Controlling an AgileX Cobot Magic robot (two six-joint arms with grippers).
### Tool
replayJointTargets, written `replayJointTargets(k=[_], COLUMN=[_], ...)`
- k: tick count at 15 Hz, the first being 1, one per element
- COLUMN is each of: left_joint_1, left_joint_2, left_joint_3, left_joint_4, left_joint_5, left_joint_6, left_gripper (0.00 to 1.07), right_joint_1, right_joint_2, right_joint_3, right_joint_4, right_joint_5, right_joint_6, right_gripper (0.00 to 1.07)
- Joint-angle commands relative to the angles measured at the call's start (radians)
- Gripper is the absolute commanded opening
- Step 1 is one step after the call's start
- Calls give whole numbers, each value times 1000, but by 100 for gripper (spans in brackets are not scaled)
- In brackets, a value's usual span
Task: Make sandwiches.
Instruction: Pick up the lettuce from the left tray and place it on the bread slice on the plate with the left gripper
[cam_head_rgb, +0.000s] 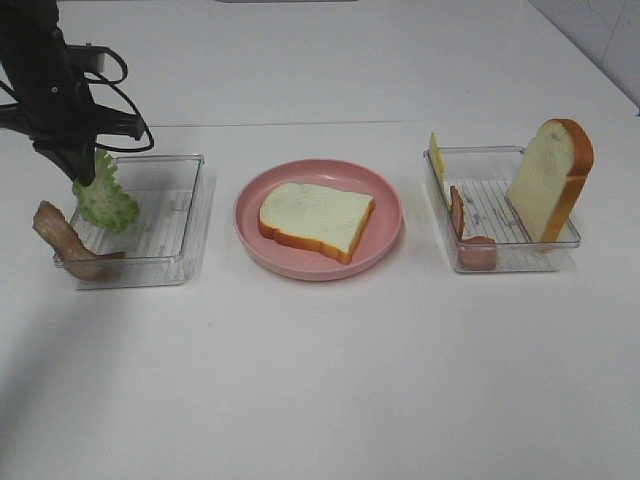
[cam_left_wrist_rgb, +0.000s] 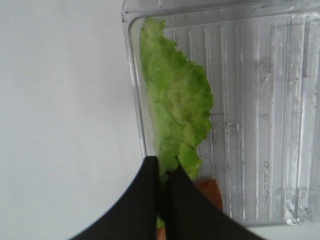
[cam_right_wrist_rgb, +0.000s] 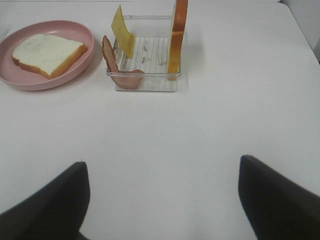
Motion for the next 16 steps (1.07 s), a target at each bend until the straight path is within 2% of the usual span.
replayJointTargets(k=[1,3,5,6,7,9,12,15,16], left_joint_1=[-1,-1,-4,-15,-16,-32,-89,-135,-178], left_joint_2=[-49,-85,-100,-102,-102,-101,-100,-77,-28], left_joint_3=[-31,-84,-148,-204,-212,-213,-213,-213,-213], left_joint_4=[-8,-44,-128,-298,-346,-519,-681,-774,-830], left_joint_5=[3,2,7,-4,-12,-45,-87,-110,-112], left_joint_6=[7,29,63,122,136,209,298,318,318], left_gripper=[0,0,0,0,0,0,0,0,0], right_joint_1=[-7,-7,-7,-7,-7,-7,-7,-7,-7], right_joint_2=[-15,-15,-15,-15,-15,-15,-15,-15,-15], right_joint_3=[3,3,3,3,3,3,3,3,3], right_joint_4=[7,7,7,7,7,7,7,7,7], right_joint_5=[-11,-11,-11,-11,-11,-11,-11,-11,-11], right_joint_6=[-6,-6,-6,-6,-6,-6,-6,-6,-6], right_gripper=[78,78,78,78,78,78,78,78,78])
